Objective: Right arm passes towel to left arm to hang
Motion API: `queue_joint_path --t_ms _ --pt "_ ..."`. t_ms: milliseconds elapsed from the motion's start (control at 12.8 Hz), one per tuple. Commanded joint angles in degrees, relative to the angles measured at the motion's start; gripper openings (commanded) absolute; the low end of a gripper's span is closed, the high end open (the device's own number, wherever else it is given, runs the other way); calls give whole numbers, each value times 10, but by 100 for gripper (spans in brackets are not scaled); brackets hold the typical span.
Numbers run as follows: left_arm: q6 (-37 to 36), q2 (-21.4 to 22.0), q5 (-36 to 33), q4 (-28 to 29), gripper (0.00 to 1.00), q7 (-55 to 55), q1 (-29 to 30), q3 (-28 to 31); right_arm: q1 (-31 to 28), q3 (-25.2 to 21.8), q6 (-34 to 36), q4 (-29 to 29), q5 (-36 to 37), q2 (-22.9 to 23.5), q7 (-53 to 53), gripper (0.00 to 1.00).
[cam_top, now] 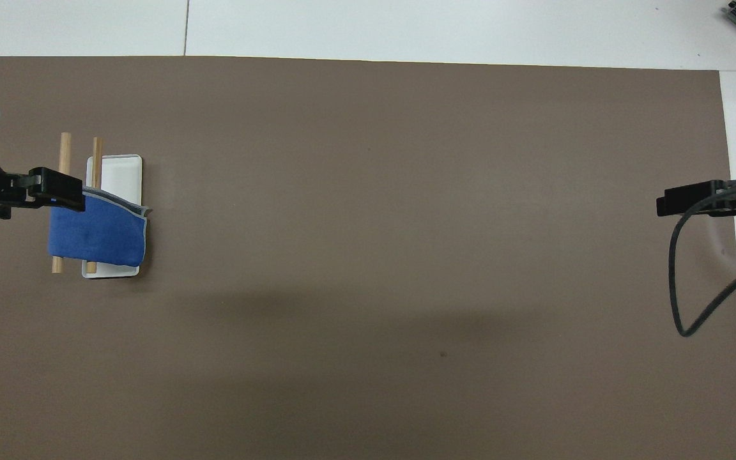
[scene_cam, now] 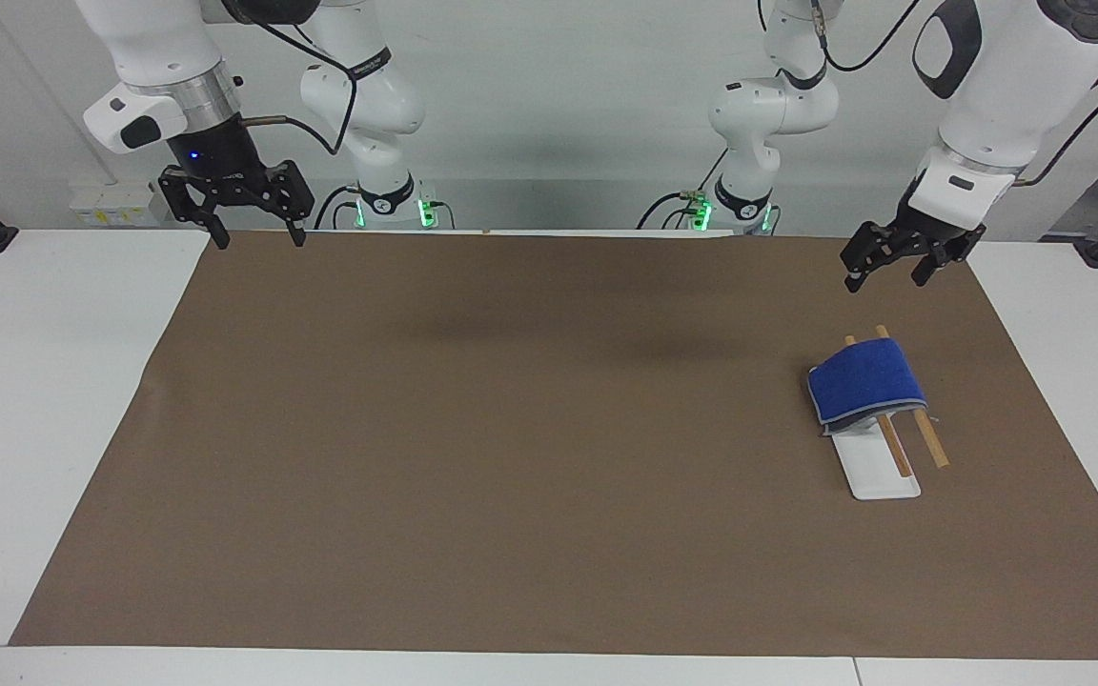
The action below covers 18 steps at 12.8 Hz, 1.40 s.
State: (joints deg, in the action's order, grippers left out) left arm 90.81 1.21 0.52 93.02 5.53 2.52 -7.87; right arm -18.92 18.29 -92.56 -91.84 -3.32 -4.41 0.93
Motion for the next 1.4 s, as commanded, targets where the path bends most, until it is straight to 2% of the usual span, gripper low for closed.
queue_joint_path --t_ms 0,546,702,858,1326 --pt "-62 -3 -8 -21 100 -74 4 4 -5 1 -1 -16 -12 -15 -4 100" --pt "-93 -5 -5 -43 100 -79 27 -5 -5 1 -1 -16 -12 -15 -4 100" --pt "-95 -3 -11 -44 100 -79 -5 10 -5 1 -1 -16 -12 -15 -4 100" --pt "-92 2 -13 -43 100 -83 -35 61 -5 1 -1 -16 -12 -15 -4 100" --pt "-78 13 -12 -28 100 -90 -25 51 -5 1 -2 -16 -12 -15 -4 100"
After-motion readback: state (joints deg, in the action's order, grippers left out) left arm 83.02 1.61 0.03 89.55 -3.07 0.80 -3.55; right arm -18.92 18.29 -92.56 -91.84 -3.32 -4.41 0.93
